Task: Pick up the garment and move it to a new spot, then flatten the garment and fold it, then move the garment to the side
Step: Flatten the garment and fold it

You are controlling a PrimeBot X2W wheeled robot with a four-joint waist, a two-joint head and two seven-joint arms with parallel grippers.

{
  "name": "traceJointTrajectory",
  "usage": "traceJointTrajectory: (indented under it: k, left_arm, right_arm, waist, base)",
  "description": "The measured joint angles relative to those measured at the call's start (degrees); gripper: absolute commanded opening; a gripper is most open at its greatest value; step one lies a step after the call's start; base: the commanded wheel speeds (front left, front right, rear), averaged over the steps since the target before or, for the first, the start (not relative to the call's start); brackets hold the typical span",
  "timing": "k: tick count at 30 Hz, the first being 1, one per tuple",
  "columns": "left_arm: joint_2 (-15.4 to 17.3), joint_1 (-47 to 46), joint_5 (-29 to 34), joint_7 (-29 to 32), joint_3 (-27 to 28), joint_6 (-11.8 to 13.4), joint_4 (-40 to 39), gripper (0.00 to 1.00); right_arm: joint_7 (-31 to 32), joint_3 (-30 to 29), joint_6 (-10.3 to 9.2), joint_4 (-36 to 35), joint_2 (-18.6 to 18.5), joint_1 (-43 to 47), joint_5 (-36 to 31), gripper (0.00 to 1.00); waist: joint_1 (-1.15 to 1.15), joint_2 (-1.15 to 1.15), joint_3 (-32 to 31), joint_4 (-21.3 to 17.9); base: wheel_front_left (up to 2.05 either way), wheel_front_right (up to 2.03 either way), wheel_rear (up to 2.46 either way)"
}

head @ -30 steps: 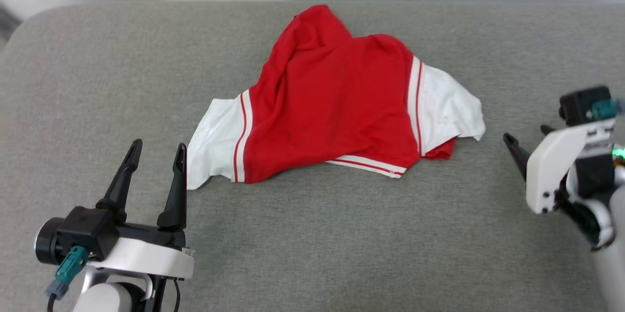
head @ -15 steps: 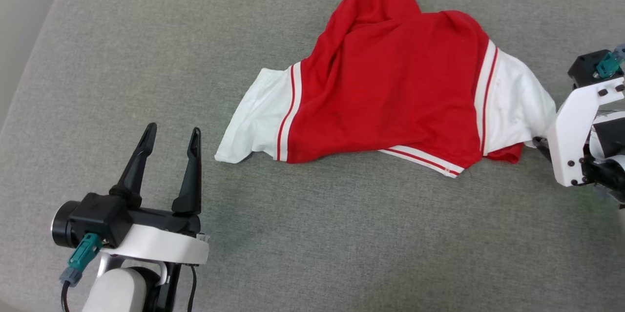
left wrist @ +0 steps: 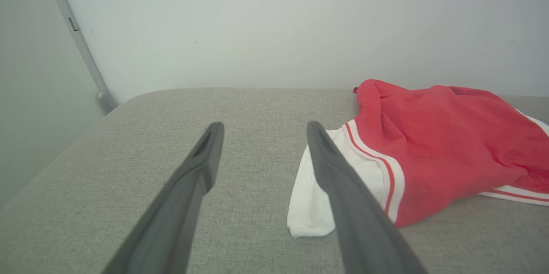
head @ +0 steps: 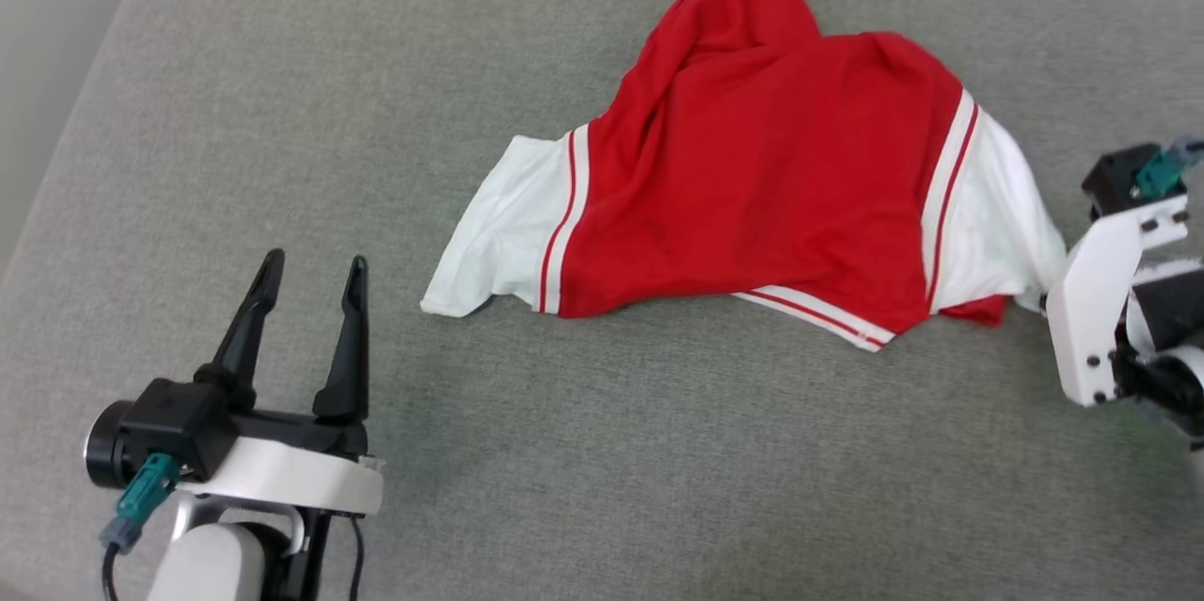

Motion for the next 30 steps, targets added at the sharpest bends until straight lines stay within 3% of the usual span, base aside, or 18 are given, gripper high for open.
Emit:
traceJointTrajectory:
  k: [7, 11, 14, 23, 30]
  left_arm:
    - [2.3, 1.7, -0.6, 0.3, 2.1, -0.6, 1.7, 1.0]
    - [5.5, 1.4, -2.5, 4.8, 2.3, -1.8, 2.1, 1.0]
    - [8.6, -0.1, -5.6, 11.3, 1.8, -2.6, 2.6, 1.0]
    - [18.1, -5.2, -19.4, 39.2, -3.5, -3.4, 2.3, 1.0]
    - [22.7, -6.7, -24.3, 52.7, -4.9, -3.1, 0.5, 1.0]
  right_arm:
    - [-2.5, -0.5, 0.09, -6.0, -2.9, 7.9, 2.2, 0.0]
    - [-2.9, -1.9, 0.1, -10.2, -4.3, 12.3, 2.4, 0.0]
    - [-3.0, -3.1, 0.09, -12.6, -5.0, 14.4, 2.0, 0.0]
    - [-3.4, -4.7, 0.1, -16.0, -4.7, 15.4, -0.5, 0.0]
    - [-4.3, -4.2, 0.09, -16.3, -3.4, 14.4, -1.0, 0.0]
  waist:
    - [0.0, 0.0, -2.8, -3.6]
    - [0.0, 0.0, -3.5, -6.3]
    - [0.0, 0.0, -3.4, -8.2]
    - [0.01, 0.0, -0.1, -11.9]
    - [0.0, 0.0, 2.3, -14.0]
  base:
    - [0.0, 0.0, 0.0]
    - [0.0, 0.0, 0.0]
    - [0.0, 0.0, 0.0]
    - [0.0, 0.0, 0.0]
    - [0.0, 0.0, 0.0]
